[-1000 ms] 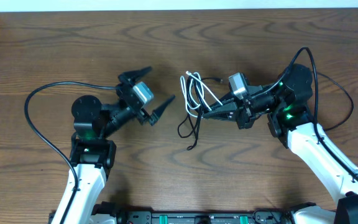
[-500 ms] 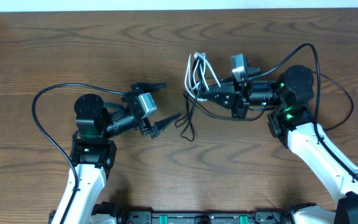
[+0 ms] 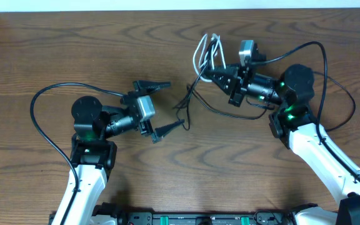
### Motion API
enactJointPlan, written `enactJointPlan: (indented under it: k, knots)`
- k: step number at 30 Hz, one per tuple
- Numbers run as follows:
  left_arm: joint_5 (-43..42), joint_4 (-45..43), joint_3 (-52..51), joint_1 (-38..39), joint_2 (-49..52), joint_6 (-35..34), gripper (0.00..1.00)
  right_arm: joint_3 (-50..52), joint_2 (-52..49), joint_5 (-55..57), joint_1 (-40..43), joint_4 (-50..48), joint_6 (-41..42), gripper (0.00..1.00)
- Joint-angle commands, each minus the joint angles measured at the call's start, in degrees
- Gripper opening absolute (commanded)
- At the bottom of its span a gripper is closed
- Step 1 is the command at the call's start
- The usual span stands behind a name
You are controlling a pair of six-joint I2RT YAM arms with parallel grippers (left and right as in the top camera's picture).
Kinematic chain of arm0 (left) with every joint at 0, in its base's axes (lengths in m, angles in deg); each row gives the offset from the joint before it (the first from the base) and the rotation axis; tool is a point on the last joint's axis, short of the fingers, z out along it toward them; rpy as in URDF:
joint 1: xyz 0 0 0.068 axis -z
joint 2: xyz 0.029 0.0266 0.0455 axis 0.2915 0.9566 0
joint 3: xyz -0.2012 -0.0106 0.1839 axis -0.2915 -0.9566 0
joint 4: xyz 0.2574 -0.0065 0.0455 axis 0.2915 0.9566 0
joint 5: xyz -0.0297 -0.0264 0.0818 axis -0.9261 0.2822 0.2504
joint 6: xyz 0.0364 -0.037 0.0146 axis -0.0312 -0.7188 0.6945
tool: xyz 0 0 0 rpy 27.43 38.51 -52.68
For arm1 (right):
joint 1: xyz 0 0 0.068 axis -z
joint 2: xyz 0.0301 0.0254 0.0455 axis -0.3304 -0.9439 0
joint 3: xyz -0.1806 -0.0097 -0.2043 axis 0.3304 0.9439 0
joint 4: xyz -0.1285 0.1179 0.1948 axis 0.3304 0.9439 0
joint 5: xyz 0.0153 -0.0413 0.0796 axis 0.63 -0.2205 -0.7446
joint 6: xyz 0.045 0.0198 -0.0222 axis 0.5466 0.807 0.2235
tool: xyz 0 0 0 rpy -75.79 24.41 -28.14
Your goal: Untangle cables
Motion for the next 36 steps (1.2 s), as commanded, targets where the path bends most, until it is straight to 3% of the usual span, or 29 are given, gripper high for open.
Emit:
enactJointPlan:
  k: [1, 7, 11, 20, 25, 30, 34, 36]
  knots:
    - [9.6, -0.2, 0.8, 0.0, -0.7, -10.0, 0.98, -0.7, 0.0, 11.4, 0.2, 1.6, -0.9, 0.01]
    - [21.7, -0.5, 0.8, 0.4, -0.7, -21.4, 0.97, -0.7, 0.0, 13.7, 0.1, 2.9, 1.1, 0.01]
    - [22.2, -0.3, 0.8, 2.5, -0.6, -25.8, 0.98, -0.7, 0.0, 13.6, 0.1, 3.1, 2.3, 0.01]
    - [24.9, -0.7, 0.8, 10.8, 2.4, -25.8, 1.0, -0.7, 0.0, 13.4, -1.9, 3.3, 4.3, 0.01]
    - [25.9, -5.6, 0.8, 13.0, 5.2, -25.2, 0.98, -0.7, 0.0, 10.4, -2.8, 4.0, 4.5, 0.01]
    - [25.9, -6.7, 0.8, 14.3, 9.0, -15.3, 0.98, -0.7, 0.0, 8.7, -4.5, 3.9, 5.7, 0.01]
    - [25.9, -6.8, 0.8, 14.5, 12.3, -12.3, 1.0, -0.7, 0.0, 8.6, -4.7, 3.8, 8.0, 0.01]
    - [25.9, -7.8, 0.8, 14.5, 13.5, -12.1, 0.79, -0.7, 0.0, 8.0, -4.7, 3.8, 8.1, 0.01]
